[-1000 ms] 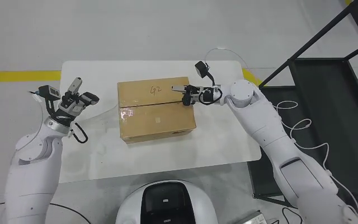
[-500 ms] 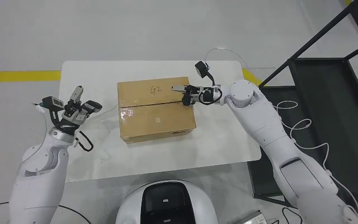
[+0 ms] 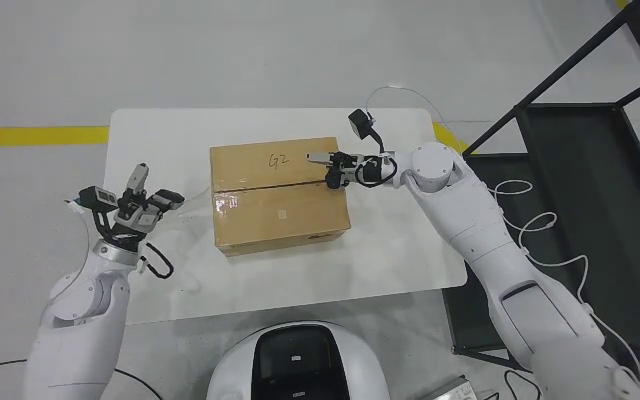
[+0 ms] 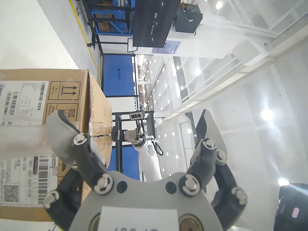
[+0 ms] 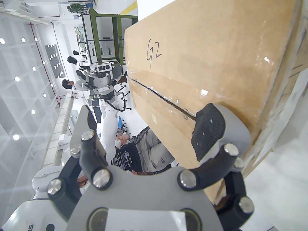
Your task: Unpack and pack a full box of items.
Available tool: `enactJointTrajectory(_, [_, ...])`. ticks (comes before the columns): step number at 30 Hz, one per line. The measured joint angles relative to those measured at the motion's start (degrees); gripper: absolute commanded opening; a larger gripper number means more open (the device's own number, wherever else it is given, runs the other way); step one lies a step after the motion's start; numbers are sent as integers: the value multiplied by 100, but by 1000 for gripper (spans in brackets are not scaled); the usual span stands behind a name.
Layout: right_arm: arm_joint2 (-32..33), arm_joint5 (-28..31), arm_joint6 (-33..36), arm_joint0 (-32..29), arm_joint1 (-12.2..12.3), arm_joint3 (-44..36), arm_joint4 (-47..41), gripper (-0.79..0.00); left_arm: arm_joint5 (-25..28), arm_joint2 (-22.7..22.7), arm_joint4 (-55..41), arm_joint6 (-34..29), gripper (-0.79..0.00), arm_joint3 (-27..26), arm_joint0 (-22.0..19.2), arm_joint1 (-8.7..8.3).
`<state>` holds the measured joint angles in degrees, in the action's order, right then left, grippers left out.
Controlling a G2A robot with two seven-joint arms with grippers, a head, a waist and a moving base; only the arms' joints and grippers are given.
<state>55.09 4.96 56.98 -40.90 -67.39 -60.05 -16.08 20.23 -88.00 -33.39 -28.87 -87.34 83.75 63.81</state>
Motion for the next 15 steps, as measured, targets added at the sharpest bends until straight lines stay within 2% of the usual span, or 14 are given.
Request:
enactJointTrajectory(5, [0,0,0,0,0,0,0,0,405,-162,-160,520,0,-387,781,42])
enactJointTrajectory(8, [0,0,0,0,0,0,0,0,548,-77,61,799,0,-484,1019,76])
enactJointTrajectory(15, [0,0,0,0,0,0,0,0,463,379,24,1389,0,-250,1008,200])
